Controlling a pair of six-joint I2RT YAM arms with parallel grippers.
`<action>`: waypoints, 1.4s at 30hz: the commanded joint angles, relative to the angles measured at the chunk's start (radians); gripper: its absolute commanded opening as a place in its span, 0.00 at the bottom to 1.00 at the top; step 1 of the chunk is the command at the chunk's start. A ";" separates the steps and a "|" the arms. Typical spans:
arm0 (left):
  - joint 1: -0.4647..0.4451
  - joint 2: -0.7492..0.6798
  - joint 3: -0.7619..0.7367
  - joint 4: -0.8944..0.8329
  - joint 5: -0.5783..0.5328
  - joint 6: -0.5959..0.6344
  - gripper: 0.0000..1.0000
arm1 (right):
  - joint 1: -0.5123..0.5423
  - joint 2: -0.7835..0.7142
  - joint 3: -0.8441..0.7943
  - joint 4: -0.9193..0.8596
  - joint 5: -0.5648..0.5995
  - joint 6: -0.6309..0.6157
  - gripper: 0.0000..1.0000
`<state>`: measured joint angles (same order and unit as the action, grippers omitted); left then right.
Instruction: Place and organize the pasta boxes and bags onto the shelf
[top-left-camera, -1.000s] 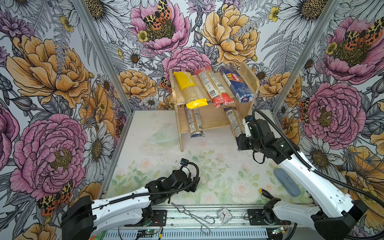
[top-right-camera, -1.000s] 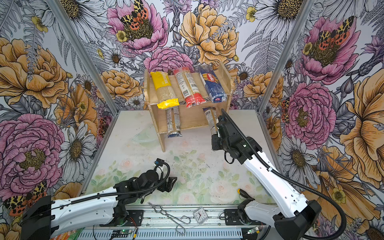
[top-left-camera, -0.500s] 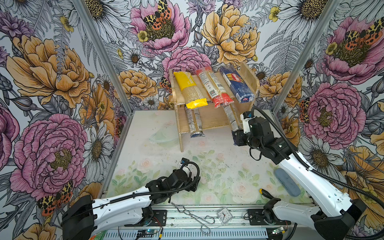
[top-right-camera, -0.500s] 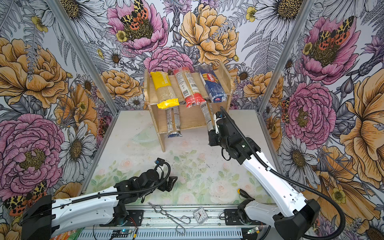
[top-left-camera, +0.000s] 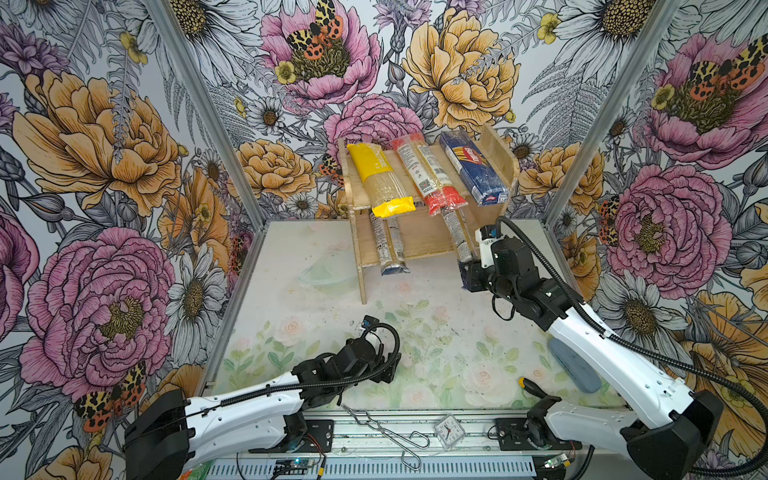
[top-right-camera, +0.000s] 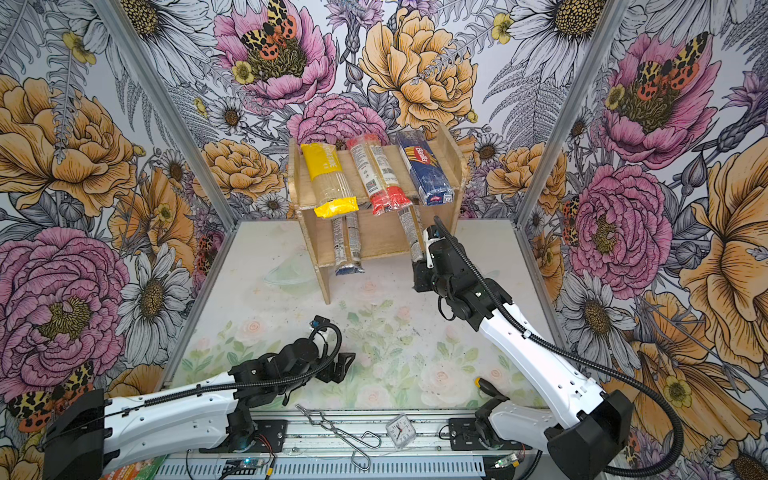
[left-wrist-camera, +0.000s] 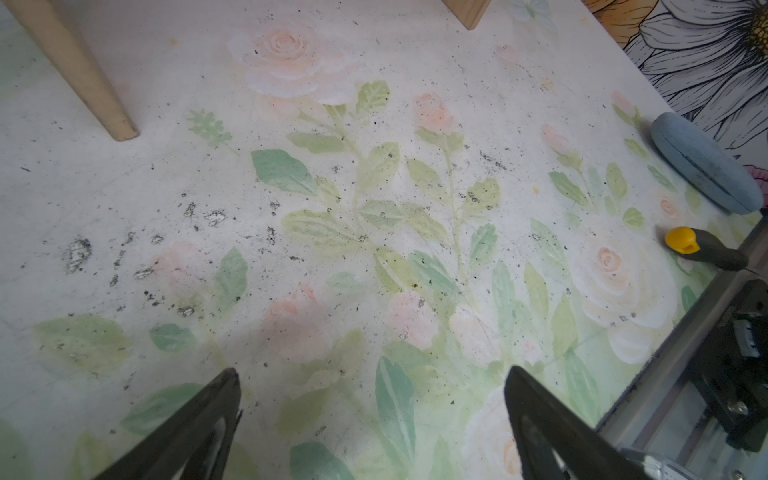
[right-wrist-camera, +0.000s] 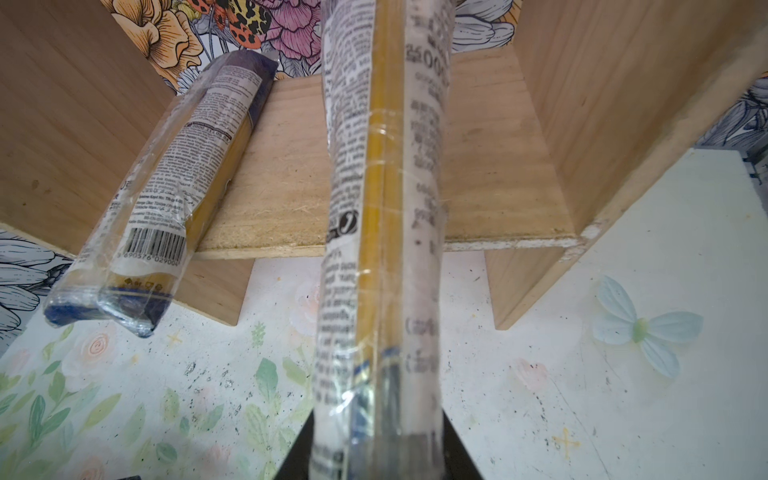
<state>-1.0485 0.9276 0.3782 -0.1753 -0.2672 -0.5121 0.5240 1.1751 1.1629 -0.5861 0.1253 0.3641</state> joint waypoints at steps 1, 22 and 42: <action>0.011 0.007 0.031 0.021 0.019 0.024 0.99 | -0.007 -0.012 0.018 0.242 0.015 -0.027 0.00; 0.011 0.029 0.044 0.025 0.020 0.034 0.99 | -0.009 0.078 0.016 0.378 0.008 -0.030 0.00; 0.019 0.046 0.066 0.015 0.025 0.052 0.99 | -0.037 0.191 0.102 0.410 -0.026 -0.029 0.00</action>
<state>-1.0416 0.9672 0.4133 -0.1745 -0.2596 -0.4858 0.4961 1.3876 1.1740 -0.3683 0.0952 0.3462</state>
